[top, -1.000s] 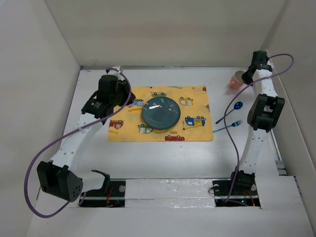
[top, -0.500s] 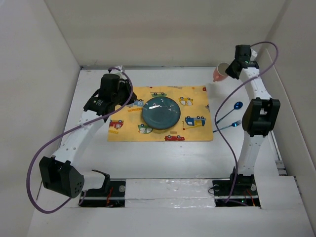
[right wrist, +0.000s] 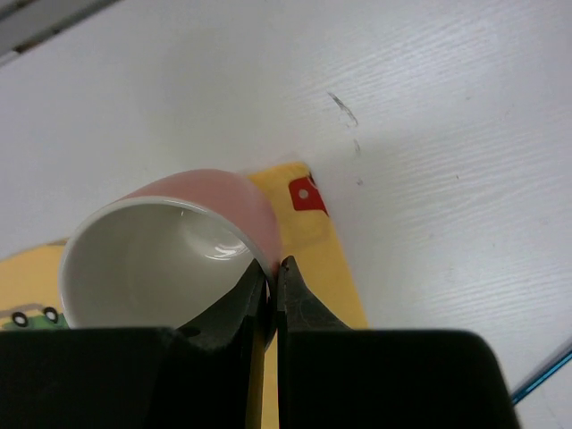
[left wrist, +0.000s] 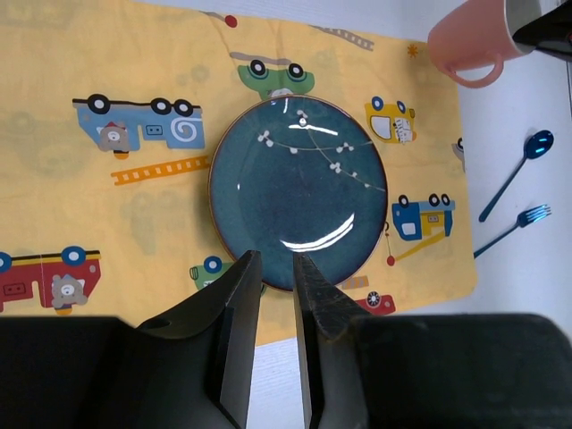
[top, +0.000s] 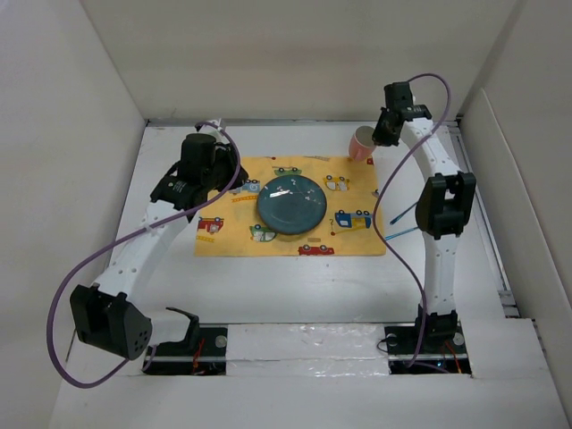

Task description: Set the dinner table for one person

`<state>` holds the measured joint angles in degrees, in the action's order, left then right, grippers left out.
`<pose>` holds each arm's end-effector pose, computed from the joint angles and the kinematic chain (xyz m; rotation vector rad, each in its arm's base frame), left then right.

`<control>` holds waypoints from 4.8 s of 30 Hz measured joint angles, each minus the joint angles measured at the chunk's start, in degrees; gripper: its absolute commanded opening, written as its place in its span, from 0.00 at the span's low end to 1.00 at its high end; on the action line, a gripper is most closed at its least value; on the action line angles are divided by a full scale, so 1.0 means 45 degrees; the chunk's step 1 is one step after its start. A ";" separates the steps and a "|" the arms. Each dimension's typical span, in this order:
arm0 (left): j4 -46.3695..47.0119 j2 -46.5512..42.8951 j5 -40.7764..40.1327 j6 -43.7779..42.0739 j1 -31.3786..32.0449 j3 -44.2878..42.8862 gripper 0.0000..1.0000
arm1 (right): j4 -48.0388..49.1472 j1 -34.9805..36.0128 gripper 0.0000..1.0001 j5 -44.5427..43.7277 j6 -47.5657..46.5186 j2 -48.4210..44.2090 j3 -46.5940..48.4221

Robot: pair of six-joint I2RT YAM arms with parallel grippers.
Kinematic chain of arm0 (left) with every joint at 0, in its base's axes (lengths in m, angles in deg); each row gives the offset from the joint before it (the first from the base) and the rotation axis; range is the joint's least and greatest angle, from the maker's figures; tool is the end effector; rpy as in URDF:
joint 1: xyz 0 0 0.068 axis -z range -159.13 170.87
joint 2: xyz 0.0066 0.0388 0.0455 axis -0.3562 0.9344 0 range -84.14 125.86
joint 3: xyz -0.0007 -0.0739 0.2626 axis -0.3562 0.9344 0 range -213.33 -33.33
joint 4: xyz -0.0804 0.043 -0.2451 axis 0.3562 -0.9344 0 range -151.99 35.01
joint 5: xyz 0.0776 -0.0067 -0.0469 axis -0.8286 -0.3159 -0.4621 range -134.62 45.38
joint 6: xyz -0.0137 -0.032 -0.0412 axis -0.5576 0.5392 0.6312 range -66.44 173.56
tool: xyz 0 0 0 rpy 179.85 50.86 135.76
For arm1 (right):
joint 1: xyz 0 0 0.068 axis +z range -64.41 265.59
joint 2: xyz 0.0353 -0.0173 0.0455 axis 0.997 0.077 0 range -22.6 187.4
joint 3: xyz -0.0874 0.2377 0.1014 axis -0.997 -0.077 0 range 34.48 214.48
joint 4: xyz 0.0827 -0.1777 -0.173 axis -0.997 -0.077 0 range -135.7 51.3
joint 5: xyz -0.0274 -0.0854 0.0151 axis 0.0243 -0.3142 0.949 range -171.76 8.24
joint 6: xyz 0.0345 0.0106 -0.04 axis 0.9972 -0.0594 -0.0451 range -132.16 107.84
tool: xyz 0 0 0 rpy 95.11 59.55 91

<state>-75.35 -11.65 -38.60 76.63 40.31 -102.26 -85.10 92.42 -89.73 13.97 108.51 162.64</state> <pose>0.2712 -0.0997 0.3656 0.0052 2.0332 -0.5790 0.5094 0.0560 0.2769 0.4674 2.3773 0.0929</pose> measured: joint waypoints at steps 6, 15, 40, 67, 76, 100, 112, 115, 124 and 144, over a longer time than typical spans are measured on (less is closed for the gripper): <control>0.0000 -0.0112 0.0000 -0.0005 0.0000 0.0000 0.19 | -0.0078 0.0073 0.00 -0.0243 -0.0107 -0.0034 -0.1137; 0.0000 -0.0151 0.0000 -0.0010 0.0000 0.0000 0.20 | 0.0073 0.0359 0.07 -0.0636 -0.0175 -0.0267 -0.1613; -0.0015 -0.0146 0.0044 -0.0024 0.0005 -0.0024 0.20 | -0.0539 0.0520 0.00 -0.0787 -0.0335 -0.1044 -0.1685; 0.0427 0.3643 -0.1812 -0.1185 0.4993 -0.3857 0.25 | 0.2268 -0.2297 0.00 0.2948 0.0971 -0.7315 -0.4653; 0.1248 0.7286 -0.1588 -0.3662 0.9136 -0.5537 0.37 | 0.3109 -0.4546 0.00 0.4328 0.2385 -1.0812 -0.6805; 0.2521 1.7379 0.0005 -0.4284 0.9967 -1.4654 0.59 | 0.6761 -0.2346 0.06 0.9413 0.6688 -0.9928 -0.2793; 0.3099 1.8170 -0.0170 -0.4255 1.0151 -1.4906 0.54 | 0.6659 -0.1894 0.02 0.9690 0.6227 -1.0622 -0.4119; 0.3254 1.8156 -0.0194 -0.4265 1.0137 -1.4795 0.51 | 0.6659 -0.1831 0.02 0.9709 0.6081 -1.0676 -0.4119; 0.4182 1.7617 -0.0398 -0.4464 1.0127 -1.3862 0.55 | 0.6392 -0.1802 0.01 0.9729 0.5712 -1.0652 -0.4109; 0.4469 1.8719 -0.0097 -0.4488 0.9350 -1.5183 0.56 | 0.6076 -0.1583 0.00 0.9734 0.5474 -1.0137 -0.3803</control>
<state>-55.24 72.59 -39.04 56.43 82.39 -170.58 -57.75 85.29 -45.93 38.60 62.90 145.52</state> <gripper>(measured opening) 0.577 0.010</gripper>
